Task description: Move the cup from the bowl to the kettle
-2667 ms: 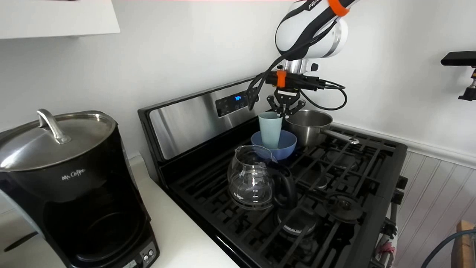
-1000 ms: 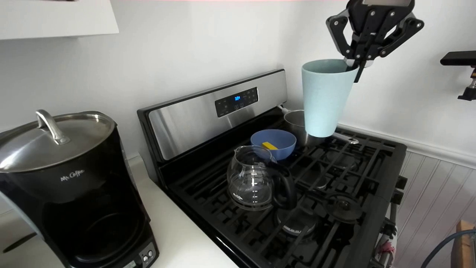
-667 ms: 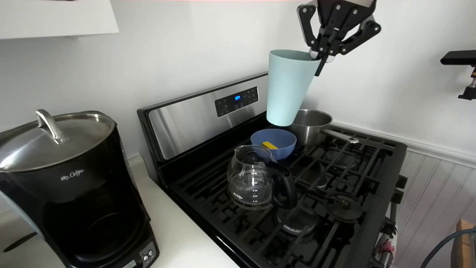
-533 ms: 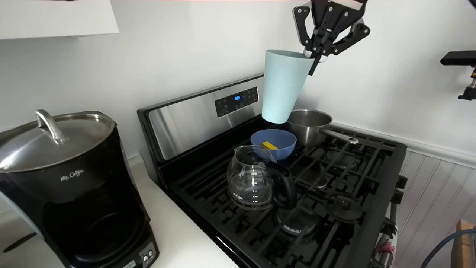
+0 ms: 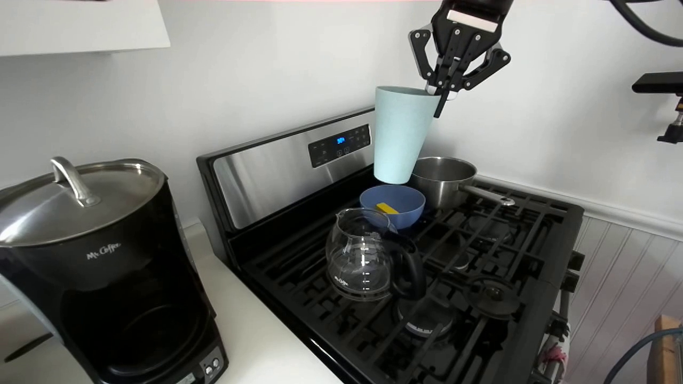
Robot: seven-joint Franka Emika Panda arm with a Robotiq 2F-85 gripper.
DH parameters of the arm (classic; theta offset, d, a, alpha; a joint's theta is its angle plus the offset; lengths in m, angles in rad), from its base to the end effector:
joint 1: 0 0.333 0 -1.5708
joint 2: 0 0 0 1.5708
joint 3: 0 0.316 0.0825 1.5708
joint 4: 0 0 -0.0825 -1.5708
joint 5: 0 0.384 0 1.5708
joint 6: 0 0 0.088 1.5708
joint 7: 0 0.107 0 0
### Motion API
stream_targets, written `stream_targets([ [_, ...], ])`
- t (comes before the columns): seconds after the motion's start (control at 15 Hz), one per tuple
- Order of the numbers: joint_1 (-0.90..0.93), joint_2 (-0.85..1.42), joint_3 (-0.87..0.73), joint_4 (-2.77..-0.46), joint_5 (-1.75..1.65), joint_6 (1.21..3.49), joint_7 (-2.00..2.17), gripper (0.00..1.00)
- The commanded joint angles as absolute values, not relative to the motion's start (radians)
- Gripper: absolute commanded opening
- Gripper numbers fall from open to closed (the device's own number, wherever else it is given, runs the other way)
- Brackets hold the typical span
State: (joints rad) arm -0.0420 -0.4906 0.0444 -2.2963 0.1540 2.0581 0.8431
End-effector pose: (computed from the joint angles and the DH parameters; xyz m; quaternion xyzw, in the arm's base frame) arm 0.4287 0.0117 0.5600 -0.8920 0.4299 -0.0895 0.1075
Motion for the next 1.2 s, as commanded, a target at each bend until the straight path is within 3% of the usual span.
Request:
stream_targets([
  [0.0, -0.055, -0.346, 0.025, -2.179, 0.178, 2.030, 0.776, 0.01],
  [0.6, -0.022, -0.092, 0.034, -2.038, 0.176, 2.026, 0.751, 0.01],
  [1.13, -0.008, 0.002, 0.027, -1.989, 0.173, 2.004, 0.761, 0.01],
])
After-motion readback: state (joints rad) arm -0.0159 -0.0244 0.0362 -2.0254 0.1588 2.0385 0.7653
